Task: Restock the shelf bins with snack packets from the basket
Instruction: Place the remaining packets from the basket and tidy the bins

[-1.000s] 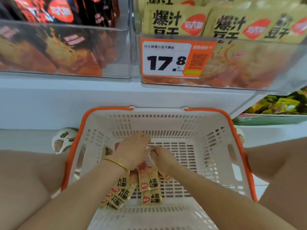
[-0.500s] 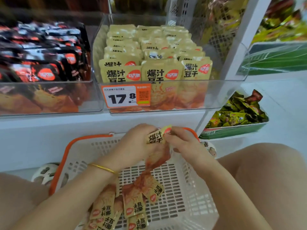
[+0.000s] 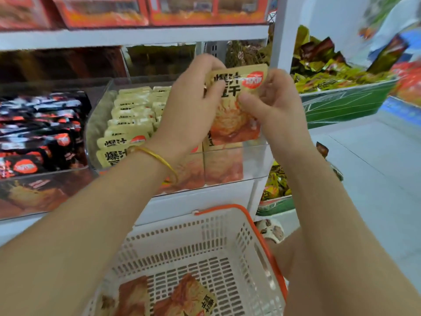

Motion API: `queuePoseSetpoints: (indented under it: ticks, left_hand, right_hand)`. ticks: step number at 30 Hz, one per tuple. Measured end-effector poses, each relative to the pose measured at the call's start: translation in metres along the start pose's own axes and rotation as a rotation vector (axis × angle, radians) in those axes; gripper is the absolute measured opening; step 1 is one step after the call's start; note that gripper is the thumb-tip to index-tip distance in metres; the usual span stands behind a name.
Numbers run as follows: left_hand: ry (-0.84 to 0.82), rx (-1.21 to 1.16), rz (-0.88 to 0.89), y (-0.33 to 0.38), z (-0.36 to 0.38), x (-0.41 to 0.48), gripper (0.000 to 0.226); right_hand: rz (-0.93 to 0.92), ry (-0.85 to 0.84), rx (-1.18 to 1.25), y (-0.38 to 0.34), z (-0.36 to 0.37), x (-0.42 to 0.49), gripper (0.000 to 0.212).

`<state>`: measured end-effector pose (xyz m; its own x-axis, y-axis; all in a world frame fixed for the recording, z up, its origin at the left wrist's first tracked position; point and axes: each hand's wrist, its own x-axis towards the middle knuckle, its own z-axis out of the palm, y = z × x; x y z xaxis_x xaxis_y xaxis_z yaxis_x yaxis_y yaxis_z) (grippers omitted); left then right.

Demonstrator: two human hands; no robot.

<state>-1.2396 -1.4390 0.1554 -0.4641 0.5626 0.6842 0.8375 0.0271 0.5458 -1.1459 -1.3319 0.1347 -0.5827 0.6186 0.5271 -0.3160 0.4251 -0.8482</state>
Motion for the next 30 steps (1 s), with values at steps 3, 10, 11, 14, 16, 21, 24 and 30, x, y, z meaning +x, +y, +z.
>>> queuePoseSetpoints:
  ticks: [3,10,11,14,16,21,24,30]
  left_hand:
    - [-0.027,0.106,-0.042,-0.015,0.01,-0.008,0.012]
    - [-0.117,0.465,-0.022,-0.036,0.017,-0.026,0.014]
    - [-0.135,0.551,-0.001,-0.037,0.018,-0.026,0.014]
    - [-0.174,0.698,0.058,-0.039,0.02,-0.031,0.015]
    - [-0.078,0.714,0.116,-0.036,0.017,-0.04,0.014]
    - [-0.065,0.461,0.214,-0.038,0.002,-0.116,0.015]
    - [-0.408,0.386,0.016,-0.078,0.003,-0.182,0.014]
    - [-0.939,0.509,-0.567,-0.168,-0.012,-0.277,0.023]
  right_hand:
    - [0.053,-0.037,-0.11,0.017,0.004,0.001,0.023]
    - [0.021,-0.076,-0.613,0.046,0.004,-0.012,0.024]
    - [0.024,-0.079,-0.726,0.047,0.003,-0.012,0.024]
    - [0.048,-0.126,-0.884,0.051,0.004,-0.013,0.027]
    - [-0.029,-0.066,-0.864,0.05,0.005,-0.021,0.03]
    - [-0.186,0.198,-0.689,0.044,0.026,-0.083,0.016]
    - [0.185,-0.238,-0.479,0.065,0.057,-0.114,0.013]
    - [0.44,-1.187,-0.887,0.172,0.117,-0.189,0.031]
